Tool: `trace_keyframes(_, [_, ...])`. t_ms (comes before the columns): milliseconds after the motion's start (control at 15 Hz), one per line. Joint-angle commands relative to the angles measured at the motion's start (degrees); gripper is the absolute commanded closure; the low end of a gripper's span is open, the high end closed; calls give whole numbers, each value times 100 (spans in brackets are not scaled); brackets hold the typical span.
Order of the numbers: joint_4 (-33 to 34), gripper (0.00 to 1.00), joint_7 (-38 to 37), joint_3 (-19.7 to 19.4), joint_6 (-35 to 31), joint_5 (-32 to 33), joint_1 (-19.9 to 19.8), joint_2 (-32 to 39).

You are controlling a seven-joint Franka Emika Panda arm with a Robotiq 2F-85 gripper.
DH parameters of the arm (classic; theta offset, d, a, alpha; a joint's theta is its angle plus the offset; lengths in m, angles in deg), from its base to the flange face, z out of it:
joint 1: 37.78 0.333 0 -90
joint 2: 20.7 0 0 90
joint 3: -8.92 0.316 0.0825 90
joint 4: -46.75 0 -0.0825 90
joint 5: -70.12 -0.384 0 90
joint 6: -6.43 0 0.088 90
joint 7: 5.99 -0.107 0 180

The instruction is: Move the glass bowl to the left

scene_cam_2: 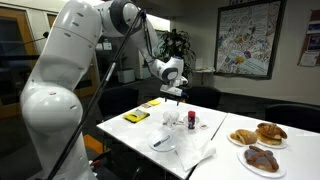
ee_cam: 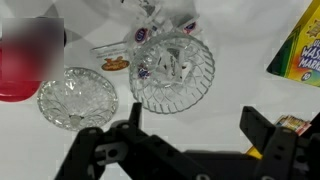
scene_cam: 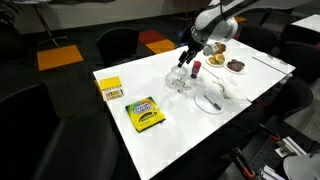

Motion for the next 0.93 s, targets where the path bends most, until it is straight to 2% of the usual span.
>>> trace_keyframes(0, [683, 0, -19, 201, 572, 61, -178, 589])
trace_keyframes(267, [1163, 0, -305, 114, 1009, 197, -87, 1027])
trace_keyframes(333, [1271, 11, -389, 83, 1059, 262, -51, 1124])
trace_keyframes(467, [1474, 25, -531, 56, 1144, 388, 0, 1297])
trace_keyframes(533, [1581, 28, -596, 54, 1196, 446, 12, 1377])
trace_keyframes(600, [1691, 29, -683, 37, 1265, 520, 39, 1467])
trace_keyframes(667, [1807, 25, -780, 22, 1342, 589, 72, 1549])
trace_keyframes(733, [1928, 15, -859, 10, 1420, 663, 101, 1648])
trace_keyframes(867, [2174, 12, -1015, -4, 1602, 792, 162, 1834])
